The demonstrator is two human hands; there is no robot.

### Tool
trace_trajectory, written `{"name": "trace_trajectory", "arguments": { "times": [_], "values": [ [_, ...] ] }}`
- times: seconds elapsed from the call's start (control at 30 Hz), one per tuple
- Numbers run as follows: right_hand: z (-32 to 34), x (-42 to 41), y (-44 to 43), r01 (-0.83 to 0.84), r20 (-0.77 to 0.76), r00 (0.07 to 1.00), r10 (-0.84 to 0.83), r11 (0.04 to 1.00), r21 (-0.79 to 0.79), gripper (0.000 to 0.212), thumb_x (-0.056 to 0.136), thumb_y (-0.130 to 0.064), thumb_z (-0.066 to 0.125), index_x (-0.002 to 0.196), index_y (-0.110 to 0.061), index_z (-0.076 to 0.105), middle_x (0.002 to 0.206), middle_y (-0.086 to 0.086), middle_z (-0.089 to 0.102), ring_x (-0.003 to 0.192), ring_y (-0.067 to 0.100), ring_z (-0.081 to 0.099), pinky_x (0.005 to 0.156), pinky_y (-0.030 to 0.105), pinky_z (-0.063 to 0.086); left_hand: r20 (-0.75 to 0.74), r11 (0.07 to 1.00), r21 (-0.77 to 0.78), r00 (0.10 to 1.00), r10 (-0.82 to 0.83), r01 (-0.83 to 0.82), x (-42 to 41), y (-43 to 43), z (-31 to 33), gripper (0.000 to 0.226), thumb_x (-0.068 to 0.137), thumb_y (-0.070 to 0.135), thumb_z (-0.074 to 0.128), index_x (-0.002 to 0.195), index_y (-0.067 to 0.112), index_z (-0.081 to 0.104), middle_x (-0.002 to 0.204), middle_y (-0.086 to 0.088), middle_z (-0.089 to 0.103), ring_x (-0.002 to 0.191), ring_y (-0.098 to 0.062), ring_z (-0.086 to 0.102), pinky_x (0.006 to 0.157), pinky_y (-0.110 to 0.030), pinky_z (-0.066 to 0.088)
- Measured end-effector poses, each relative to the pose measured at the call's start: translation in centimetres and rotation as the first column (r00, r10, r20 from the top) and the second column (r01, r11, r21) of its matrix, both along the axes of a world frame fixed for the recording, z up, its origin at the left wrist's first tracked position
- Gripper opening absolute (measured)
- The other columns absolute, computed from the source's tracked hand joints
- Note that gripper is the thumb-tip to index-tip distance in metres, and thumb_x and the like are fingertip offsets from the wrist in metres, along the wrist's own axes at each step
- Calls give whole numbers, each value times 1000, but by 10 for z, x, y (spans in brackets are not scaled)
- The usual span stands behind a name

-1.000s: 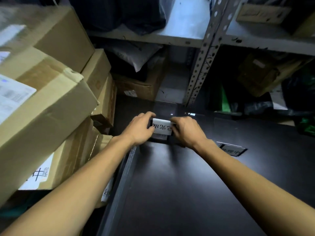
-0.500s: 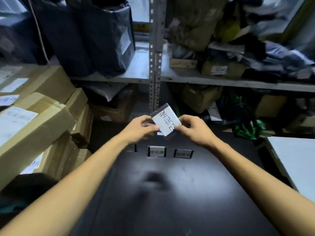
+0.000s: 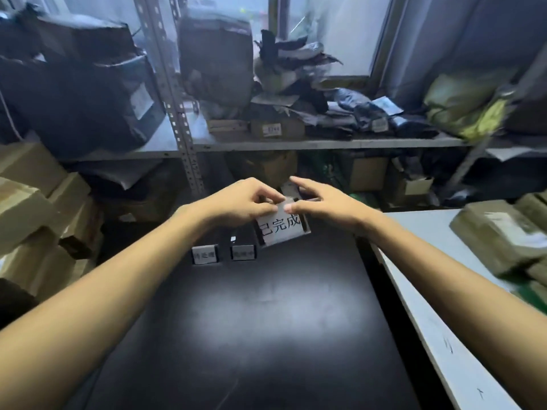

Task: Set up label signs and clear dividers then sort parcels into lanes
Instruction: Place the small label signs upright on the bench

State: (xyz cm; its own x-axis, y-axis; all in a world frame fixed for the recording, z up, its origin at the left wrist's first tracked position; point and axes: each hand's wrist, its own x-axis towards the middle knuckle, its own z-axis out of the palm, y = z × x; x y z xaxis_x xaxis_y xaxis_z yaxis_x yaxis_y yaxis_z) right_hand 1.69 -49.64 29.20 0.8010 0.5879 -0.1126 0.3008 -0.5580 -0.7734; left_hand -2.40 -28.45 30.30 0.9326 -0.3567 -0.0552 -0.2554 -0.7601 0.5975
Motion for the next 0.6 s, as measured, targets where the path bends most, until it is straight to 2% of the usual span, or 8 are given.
{"name": "trace_trajectory", "arguments": {
  "times": [0.03,0.1,0.17,0.23,0.3,0.43,0.5,0.6],
  "values": [
    [2,1,-6,-58,-41,997,58,998,-11,73,87,-36,72,151,-27,38,145,-6,52,131,5,49,107,21,36,25,999,12,999,-35,35,3,-8,4,29,94,16,61,120,27,70,105,11,73,86,4,62,81,-19,47],
    [-1,2,-13,-138,-30,990,137,989,-53,54,89,-33,71,140,-27,53,100,-17,67,87,-11,57,80,12,41,47,996,16,995,-84,83,9,-17,9,28,94,16,62,119,24,71,92,24,69,81,14,58,76,-8,41],
    [-7,10,-21,-152,32,987,157,982,-111,42,91,-38,68,132,-30,60,76,-8,57,60,-1,46,63,18,36,64,994,26,992,-106,104,20,-23,6,26,93,15,62,117,21,73,72,34,60,73,20,55,67,-1,36],
    [-11,19,-26,-165,60,982,176,973,-161,40,92,-42,65,130,-32,61,80,2,59,62,5,44,64,22,37,78,992,39,990,-120,117,32,-28,2,25,93,14,63,115,19,73,69,35,56,71,21,54,64,-1,35],
    [-13,31,-27,-148,92,981,172,964,-222,42,92,-46,64,132,-34,59,83,-1,62,66,5,50,65,19,39,78,990,63,988,-130,126,48,-33,-2,24,92,16,64,113,20,74,79,26,63,74,16,56,66,-4,36],
    [-16,57,-31,-95,174,967,184,902,-421,49,91,-52,62,133,-27,60,102,0,67,91,15,63,75,23,43,71,998,0,995,-66,66,75,-34,-25,14,90,23,68,101,23,76,93,7,74,84,-2,64,78,-21,48],
    [-27,71,-34,-73,197,966,171,903,-423,44,91,-52,62,123,-22,66,97,0,68,89,17,62,75,27,44,50,996,-93,999,2,2,87,-34,-43,14,88,30,71,101,28,74,91,11,72,86,3,64,78,-19,48],
    [-50,83,-37,-59,208,967,149,920,-386,38,92,-48,63,121,-24,68,104,2,73,93,20,66,83,35,52,-9,989,-126,997,76,-76,94,-27,-67,32,84,39,74,115,31,69,105,8,70,96,0,64,87,-19,48]
  ]
}}
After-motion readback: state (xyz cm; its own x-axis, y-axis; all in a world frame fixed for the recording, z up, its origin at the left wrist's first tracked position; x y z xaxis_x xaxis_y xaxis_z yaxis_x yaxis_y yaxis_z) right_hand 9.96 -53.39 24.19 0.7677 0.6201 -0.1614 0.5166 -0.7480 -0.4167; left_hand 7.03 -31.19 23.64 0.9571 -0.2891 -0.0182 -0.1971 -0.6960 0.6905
